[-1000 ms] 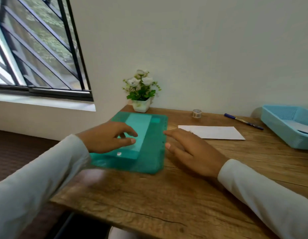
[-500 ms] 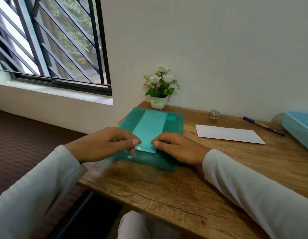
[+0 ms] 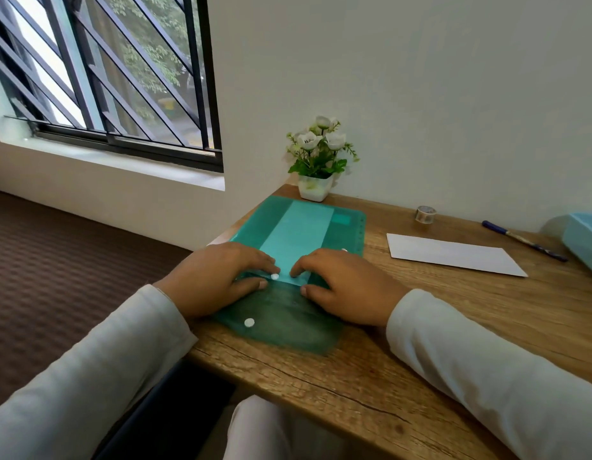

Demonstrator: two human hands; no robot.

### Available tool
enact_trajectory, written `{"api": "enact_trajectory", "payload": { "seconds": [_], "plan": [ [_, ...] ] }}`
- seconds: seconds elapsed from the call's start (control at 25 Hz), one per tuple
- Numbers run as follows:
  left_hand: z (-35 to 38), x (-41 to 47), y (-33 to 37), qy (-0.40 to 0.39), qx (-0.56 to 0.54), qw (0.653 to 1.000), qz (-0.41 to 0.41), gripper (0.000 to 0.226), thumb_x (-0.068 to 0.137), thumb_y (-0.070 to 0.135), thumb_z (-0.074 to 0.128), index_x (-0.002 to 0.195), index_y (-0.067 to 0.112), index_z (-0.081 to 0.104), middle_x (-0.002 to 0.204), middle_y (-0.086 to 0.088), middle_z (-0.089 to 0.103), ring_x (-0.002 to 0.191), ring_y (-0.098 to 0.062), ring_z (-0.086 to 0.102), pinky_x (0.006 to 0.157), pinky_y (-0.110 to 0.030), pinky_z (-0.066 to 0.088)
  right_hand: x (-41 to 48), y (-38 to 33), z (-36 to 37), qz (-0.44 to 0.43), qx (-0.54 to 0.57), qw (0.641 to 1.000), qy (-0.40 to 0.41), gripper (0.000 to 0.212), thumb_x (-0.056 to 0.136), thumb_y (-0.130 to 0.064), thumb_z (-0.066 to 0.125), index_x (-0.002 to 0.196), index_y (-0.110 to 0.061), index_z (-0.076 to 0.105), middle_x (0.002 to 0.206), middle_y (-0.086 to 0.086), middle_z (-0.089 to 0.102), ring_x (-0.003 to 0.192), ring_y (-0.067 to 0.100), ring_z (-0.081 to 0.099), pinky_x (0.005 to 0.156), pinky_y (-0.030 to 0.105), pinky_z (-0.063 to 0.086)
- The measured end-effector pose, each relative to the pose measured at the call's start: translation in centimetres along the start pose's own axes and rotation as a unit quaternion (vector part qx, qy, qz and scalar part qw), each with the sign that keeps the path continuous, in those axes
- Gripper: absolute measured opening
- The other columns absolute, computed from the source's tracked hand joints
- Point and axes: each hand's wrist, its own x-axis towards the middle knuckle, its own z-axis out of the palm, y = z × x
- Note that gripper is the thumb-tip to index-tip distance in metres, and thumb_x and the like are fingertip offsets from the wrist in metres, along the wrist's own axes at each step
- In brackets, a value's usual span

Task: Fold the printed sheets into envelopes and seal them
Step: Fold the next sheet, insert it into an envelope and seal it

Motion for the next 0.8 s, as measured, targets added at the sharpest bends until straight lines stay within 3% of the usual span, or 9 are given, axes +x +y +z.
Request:
{"api": "enact_trajectory", "payload": {
  "seconds": [0.08,0.16,0.28,0.48,0.64,0.8],
  "plan": [
    [-0.2,0.2,-0.1,0.003,0.024,1.000,0.002,0.042,0.093,0.061,0.041,0.127,0.047,0.060,0.131,0.025,0.060,0.120,0.002,0.054,0.104,-0.032,0.048,0.1,-0.2,0.1,-0.002,-0.027,0.999,0.039,0.027,0.105,-0.036,0.051,0.131,-0.033,0.057,0.132,-0.005,0.063,0.117,0.017,0.058,0.096,0.034,0.052],
    [-0.4,0.3,0.3,0.013,0.048,0.999,0.017,0.049,0.093,0.063,0.029,0.124,0.044,0.063,0.124,0.023,0.065,0.113,0.000,0.059,0.097,-0.031,0.052,0.1,-0.4,-0.2,-0.002,-0.019,0.999,0.045,0.031,0.102,-0.045,0.054,0.131,-0.035,0.054,0.132,-0.006,0.063,0.114,0.015,0.059,0.093,0.035,0.054],
    [-0.2,0.6,0.6,0.035,0.091,0.994,0.040,0.034,0.101,0.050,0.036,0.119,0.038,0.062,0.117,0.016,0.068,0.107,-0.005,0.062,0.092,-0.030,0.053,-0.4,-1.0,-0.5,-0.015,-0.012,1.000,0.014,0.044,0.095,-0.057,0.059,0.134,-0.038,0.048,0.136,-0.011,0.059,0.117,0.013,0.056,0.095,0.035,0.054],
    [0.6,0.9,0.2,0.059,0.093,0.994,0.027,0.023,0.102,0.046,0.037,0.113,0.035,0.054,0.110,0.008,0.069,0.096,-0.011,0.065,0.082,-0.025,0.052,-0.4,-2.4,-0.3,-0.085,-0.104,0.989,0.068,0.028,0.104,-0.029,0.055,0.129,-0.036,0.046,0.145,-0.006,0.050,0.123,0.023,0.057,0.094,0.038,0.055],
    [0.5,1.3,0.0,0.085,0.083,0.993,0.019,0.026,0.103,0.050,0.030,0.111,0.037,0.051,0.111,0.004,0.069,0.087,-0.013,0.066,0.074,-0.025,0.054,0.2,-2.6,-0.5,-0.068,-0.223,0.972,0.031,0.034,0.105,-0.037,0.054,0.138,-0.029,0.056,0.163,0.002,0.035,0.134,0.035,0.053,0.095,0.047,0.057],
    [0.4,1.6,-0.1,0.100,0.080,0.991,0.027,0.042,0.097,0.057,0.016,0.107,0.037,0.052,0.104,0.006,0.070,0.080,-0.012,0.065,0.071,-0.027,0.055,0.8,-3.1,-1.2,-0.074,-0.311,0.948,0.000,0.037,0.103,-0.035,0.058,0.135,-0.017,0.059,0.134,0.008,0.059,0.113,0.033,0.065,0.086,0.044,0.059]
  ]
}}
